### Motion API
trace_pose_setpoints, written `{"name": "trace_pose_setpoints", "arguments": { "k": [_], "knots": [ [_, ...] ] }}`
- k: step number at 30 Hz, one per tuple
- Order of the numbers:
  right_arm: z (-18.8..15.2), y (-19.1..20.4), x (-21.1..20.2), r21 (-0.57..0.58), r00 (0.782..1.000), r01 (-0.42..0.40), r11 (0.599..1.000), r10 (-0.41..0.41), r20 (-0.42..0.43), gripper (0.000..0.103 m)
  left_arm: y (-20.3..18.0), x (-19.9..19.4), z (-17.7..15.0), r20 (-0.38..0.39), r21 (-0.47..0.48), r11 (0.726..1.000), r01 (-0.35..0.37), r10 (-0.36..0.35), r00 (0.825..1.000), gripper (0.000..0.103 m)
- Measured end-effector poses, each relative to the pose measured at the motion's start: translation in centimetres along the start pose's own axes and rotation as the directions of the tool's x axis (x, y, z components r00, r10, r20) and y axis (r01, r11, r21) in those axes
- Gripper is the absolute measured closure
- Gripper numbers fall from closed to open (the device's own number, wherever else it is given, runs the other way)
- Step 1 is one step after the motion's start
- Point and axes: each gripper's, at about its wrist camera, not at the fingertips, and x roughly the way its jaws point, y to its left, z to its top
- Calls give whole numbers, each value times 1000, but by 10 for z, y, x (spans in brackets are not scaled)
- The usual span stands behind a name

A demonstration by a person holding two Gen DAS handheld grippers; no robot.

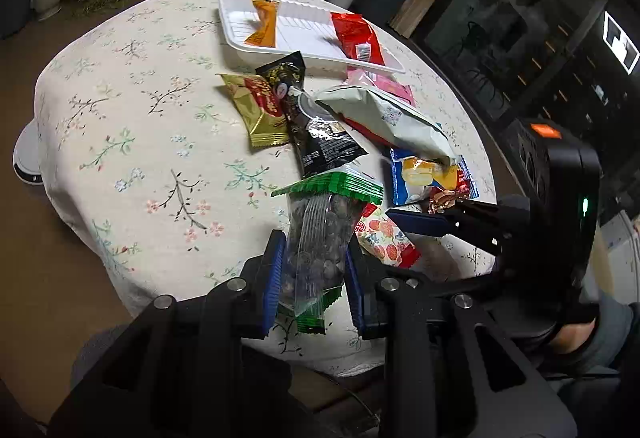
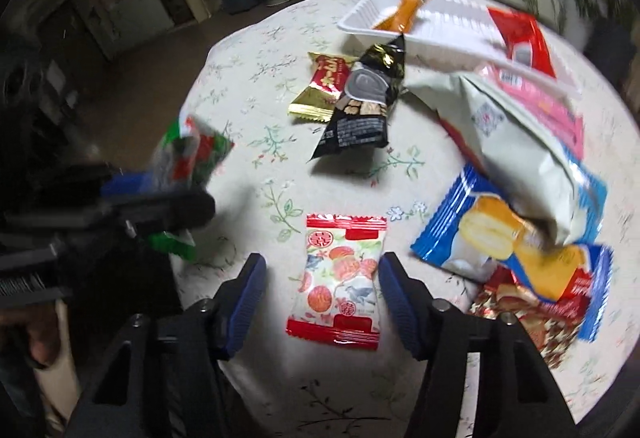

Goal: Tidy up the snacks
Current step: 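Lift the candy bag with the left gripper while the right gripper grasps the red-white fruit candy packet, then carry both packets over the white tray and release them inside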

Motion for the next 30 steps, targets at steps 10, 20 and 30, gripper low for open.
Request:
{"name": "trace_pose_setpoints", "arguments": {
  "k": [10,20,30],
  "knots": [
    [-3,1,-1,-94,997,73,993,-74,-8,59,0,1,-5,15,-16,1000,11,-11,1000,77],
    [-3,3,0,-110,997,70,991,-72,-7,69,-6,7,-6,7,-24,1000,-16,17,1000,77],
    [-11,-27,-46,40,992,-90,995,86,95,70,-10,4,4,40,-45,999,2,0,999,77]
  ]
}}
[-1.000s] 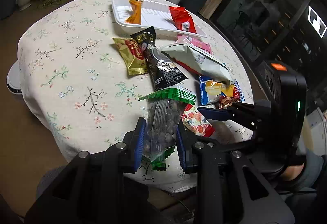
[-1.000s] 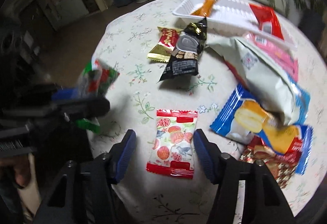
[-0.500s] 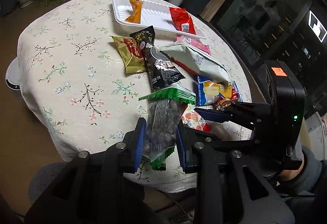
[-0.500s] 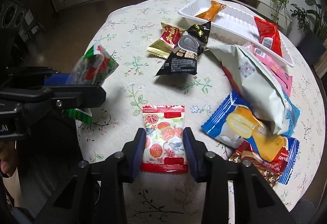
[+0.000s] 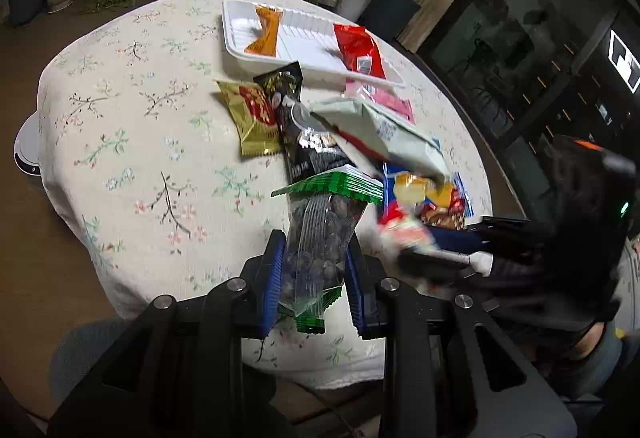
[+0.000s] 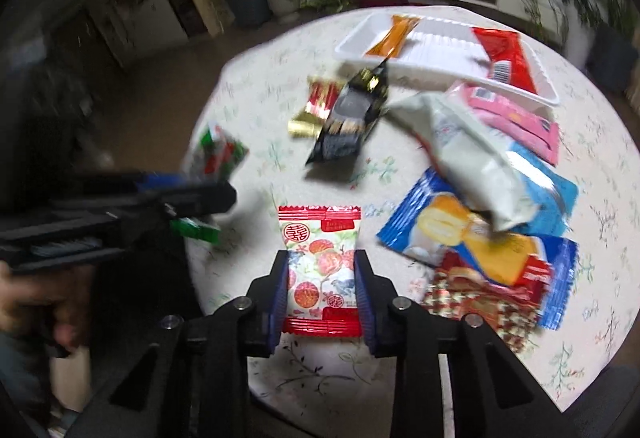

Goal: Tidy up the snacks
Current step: 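Carry both packets over the white tray and release them inside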

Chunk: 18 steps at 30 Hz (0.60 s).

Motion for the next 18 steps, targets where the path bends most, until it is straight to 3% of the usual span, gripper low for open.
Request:
{"name": "trace_pose_setpoints", "arguments": {
  "k": [4,12,16,18],
  "knots": [
    [12,-36,-39,94,995,-39,995,30,100,70,3,-2,19,22,-8,1000,0,0,1000,77],
    [48,-164,-98,311,963,66,948,-142,228,70,27,-3,102,95,-13,997,-71,72,993,77],
    [82,-201,-102,337,947,114,934,-205,248,70,28,19,163,99,23,992,-124,121,988,77],
    [110,-207,-92,306,949,73,949,-160,270,70,25,33,189,89,43,990,-134,130,988,77]
  ]
}}
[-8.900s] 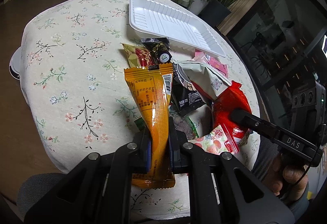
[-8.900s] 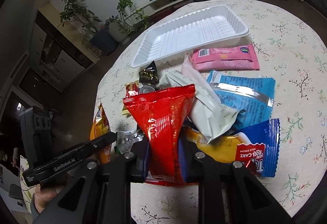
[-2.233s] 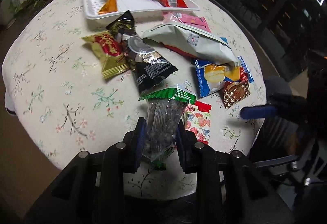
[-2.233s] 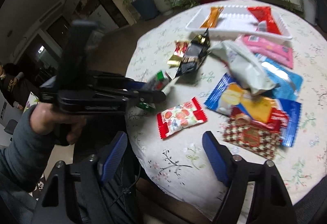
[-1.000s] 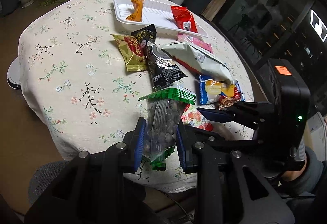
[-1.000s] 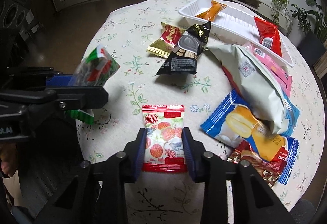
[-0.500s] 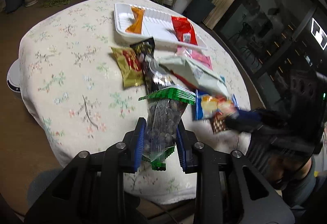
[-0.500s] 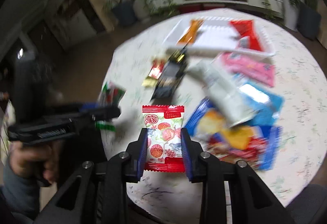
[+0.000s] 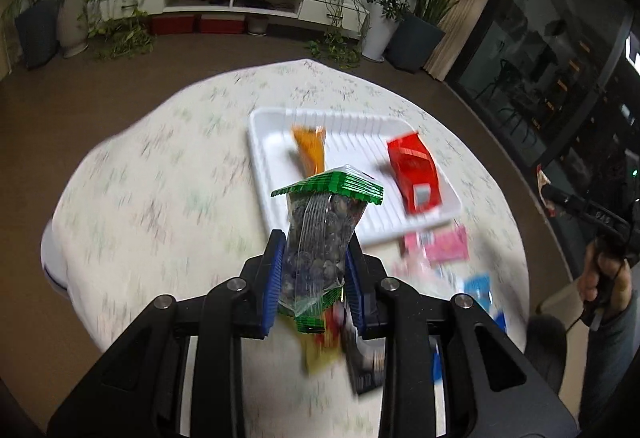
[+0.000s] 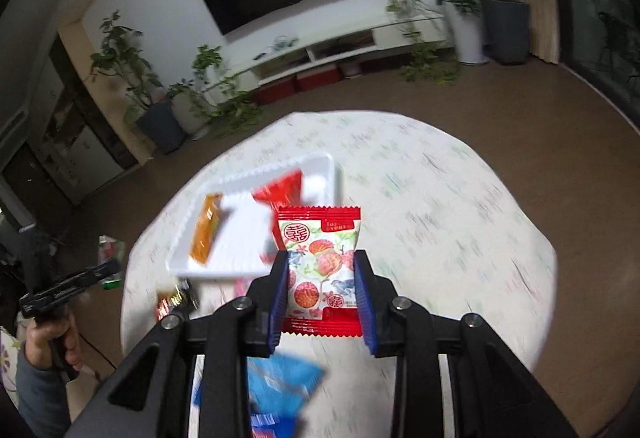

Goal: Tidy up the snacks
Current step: 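Carry both packets over the white tray and release them inside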

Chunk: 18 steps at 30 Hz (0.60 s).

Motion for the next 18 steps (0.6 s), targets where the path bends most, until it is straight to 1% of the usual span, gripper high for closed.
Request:
{"name": "trace_pose_setpoints", "arguments": {
  "k": [3,4,7,9,11,13,18],
  "knots": [
    [25,20,31,-58,999,-47,997,46,-18,70,-10,29,35,-23,45,999,-18,19,1000,77],
    [33,33,47,-93,997,-69,993,67,-30,70,-15,41,44,-36,63,998,-21,23,999,77],
    [41,58,84,-180,993,-92,979,78,-87,70,-28,75,63,-79,99,995,-16,24,997,77],
    [44,69,111,-211,990,-88,973,63,-124,70,-37,96,66,-102,121,992,-16,29,994,77],
    [43,73,133,-227,985,-88,970,51,-166,70,-41,120,66,-137,137,990,-32,51,989,77],
    [38,76,148,-245,981,-75,967,27,-192,70,-42,137,60,-150,137,990,-34,55,987,77],
    [24,82,172,-300,973,-53,953,-18,-229,70,-50,170,52,-180,184,980,-70,104,978,77]
  ]
}}
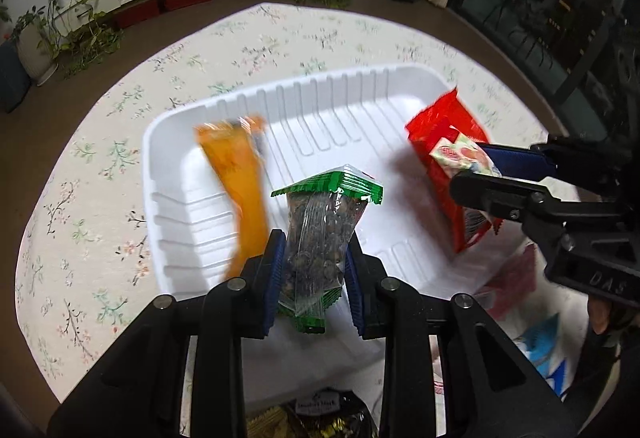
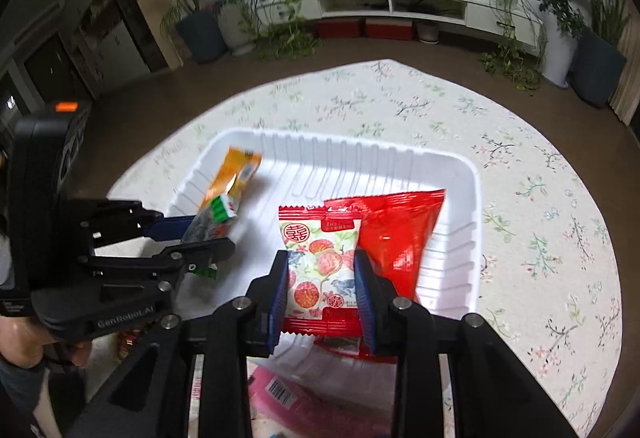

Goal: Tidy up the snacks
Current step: 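Carry both packets over the white tray and release them inside, then withdraw both grippers from the tray back over the table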

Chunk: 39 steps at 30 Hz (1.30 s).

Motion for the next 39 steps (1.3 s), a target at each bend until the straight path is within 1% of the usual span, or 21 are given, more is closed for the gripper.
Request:
{"name": "trace_pose_setpoints", "arguments": {
  "k": [5,9,11,13,19,21,24,26,29,30,31,32,34,36,39],
  "knots": [
    [-6,5,18,-29,999,22,999,-23,-35,70,-3,21,-4,-28,21,1000,-13,13,1000,75],
    [-9,10,26,-60,997,54,997,-57,-46,68,-2,28,-6,-27,23,1000,-13,13,1000,73],
    [-11,11,29,-77,996,66,995,-70,-50,68,-1,25,-8,-30,21,1000,-11,11,999,68],
    [-13,12,32,-93,995,76,993,-81,-51,66,0,24,-10,-35,21,1000,-23,24,999,53],
    [-16,16,30,-118,995,78,990,-84,-46,64,4,20,-12,-30,-1,1000,-30,29,999,49],
    [-15,16,29,-117,996,79,990,-84,-43,63,3,15,-12,-22,-1,999,-34,34,999,45],
    [-13,16,17,-122,996,89,989,-92,-19,56,2,-2,-16,1,-9,999,-36,36,999,38],
    [-11,16,8,-123,995,98,988,-99,-1,45,3,-16,-17,28,-21,999,-26,27,999,31],
    [-10,16,-21,-115,995,95,989,-90,48,34,2,-44,-23,77,-28,1000,-7,9,997,18],
    [-9,17,-28,-112,995,90,990,-83,63,32,2,-52,-25,90,-32,999,-5,7,996,9],
    [-9,16,-41,-105,994,76,992,-67,87,26,3,-63,-28,112,-39,999,0,4,994,2],
    [-11,16,-56,-93,992,55,994,-44,115,20,4,-75,-34,137,-47,999,4,2,991,0],
    [-19,15,-83,-71,986,10,997,2,168,13,7,-99,-47,182,-76,997,2,12,983,0],
    [-30,14,-107,-46,976,-27,999,36,214,11,11,-118,-63,215,-100,995,1,21,976,0],
    [-59,17,-145,-8,951,-91,996,89,295,6,16,-140,-98,244,-149,989,-5,42,969,0]
  ]
}}
